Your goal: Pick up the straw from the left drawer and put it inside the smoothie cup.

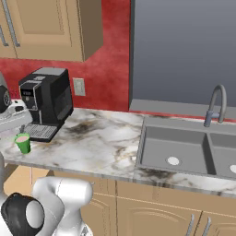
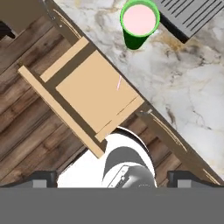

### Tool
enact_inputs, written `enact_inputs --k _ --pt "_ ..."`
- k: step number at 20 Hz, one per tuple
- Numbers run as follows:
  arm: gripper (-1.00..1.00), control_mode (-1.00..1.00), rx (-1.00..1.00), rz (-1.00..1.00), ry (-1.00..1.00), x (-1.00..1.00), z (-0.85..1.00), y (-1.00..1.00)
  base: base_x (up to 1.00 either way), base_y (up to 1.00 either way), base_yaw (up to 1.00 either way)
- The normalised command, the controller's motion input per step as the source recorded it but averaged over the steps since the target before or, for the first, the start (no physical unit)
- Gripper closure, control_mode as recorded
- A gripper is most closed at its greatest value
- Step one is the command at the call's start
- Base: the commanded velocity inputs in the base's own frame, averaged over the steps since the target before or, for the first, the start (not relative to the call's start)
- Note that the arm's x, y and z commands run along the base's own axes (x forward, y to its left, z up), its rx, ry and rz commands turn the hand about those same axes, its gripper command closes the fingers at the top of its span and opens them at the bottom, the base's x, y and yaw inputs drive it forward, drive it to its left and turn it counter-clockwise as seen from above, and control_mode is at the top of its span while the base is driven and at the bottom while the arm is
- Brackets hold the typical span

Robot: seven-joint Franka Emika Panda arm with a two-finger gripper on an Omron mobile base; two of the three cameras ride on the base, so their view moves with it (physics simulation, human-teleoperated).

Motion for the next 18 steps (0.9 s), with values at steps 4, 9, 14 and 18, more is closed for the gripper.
enact_inputs --k 4,9,14,18 --pt "-1.0 -1.0 -0.07 0.17 0.17 -0.05 -0.28 0.54 0.0 0.0 0.0" --pt "-1.0 -1.0 -0.08 0.17 0.19 -0.21 -0.5 0.56 0.0 0.0 0.0" --pt "-1.0 -1.0 -0.12 0.21 0.07 -0.39 -0.81 0.15 0.0 0.0 0.0" --pt "-1.0 -1.0 -0.09 0.22 0.0 -0.73 -0.86 0.0 0.0 0.0 0.0"
